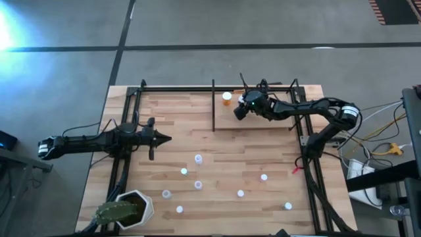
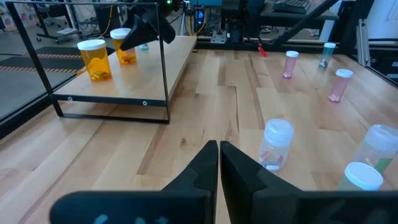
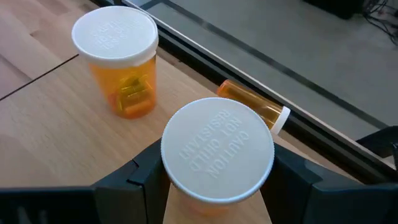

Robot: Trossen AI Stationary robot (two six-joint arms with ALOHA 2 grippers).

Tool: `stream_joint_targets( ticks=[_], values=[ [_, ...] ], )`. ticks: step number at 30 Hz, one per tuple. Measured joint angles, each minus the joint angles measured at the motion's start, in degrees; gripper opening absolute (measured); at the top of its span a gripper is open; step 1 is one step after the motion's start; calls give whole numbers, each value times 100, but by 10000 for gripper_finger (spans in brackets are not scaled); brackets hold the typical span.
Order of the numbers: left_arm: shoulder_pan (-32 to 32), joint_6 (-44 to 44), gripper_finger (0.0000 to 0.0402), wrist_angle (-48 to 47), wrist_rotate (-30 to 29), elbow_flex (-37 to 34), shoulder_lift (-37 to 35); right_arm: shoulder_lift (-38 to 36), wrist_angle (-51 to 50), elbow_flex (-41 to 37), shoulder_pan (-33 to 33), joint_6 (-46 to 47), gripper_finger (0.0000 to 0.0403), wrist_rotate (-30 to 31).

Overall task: Pick and place medicine bottles onto shelf by color
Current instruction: Put the bottom orange pill bottle on the shelf, then put the top pink pill bottle on the shelf

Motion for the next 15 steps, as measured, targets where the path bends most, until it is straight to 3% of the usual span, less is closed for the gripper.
stream_joint_targets(
  ticks=[10,15],
  values=[
    [1,0,0,0,0,1,0,-195,-3,0,-42,-216,257,352],
    [-1,1,0,0,0,0,0,-258,-34,-2,-35,-475,263,306]
  ],
)
